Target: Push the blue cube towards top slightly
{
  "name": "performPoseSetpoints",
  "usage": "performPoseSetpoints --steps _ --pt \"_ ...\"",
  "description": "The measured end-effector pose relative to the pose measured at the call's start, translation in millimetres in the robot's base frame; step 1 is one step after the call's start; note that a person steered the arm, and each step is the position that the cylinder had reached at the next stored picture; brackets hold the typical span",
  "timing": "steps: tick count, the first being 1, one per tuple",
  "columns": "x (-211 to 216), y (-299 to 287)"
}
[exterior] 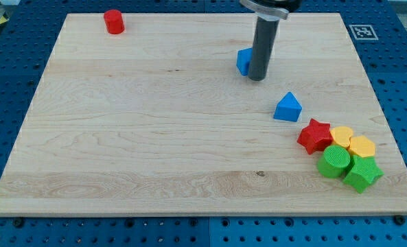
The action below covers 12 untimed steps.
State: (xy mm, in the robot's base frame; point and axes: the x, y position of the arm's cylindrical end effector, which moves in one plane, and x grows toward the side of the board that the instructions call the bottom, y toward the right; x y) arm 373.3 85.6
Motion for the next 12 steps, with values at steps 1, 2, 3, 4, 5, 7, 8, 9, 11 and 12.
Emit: performPoseSetpoints --steps 1,2,3,4,5,7,8,9,11,12 --pt "-14 -13" --pt "-17 -4" --pt "-19 9" --pt "-41 -6" --pt "-74 -21" --pt "-75 -21" --pt "-58 -20" --pt "-58 -20" --pt "-68 -22" --pt "-43 -38"
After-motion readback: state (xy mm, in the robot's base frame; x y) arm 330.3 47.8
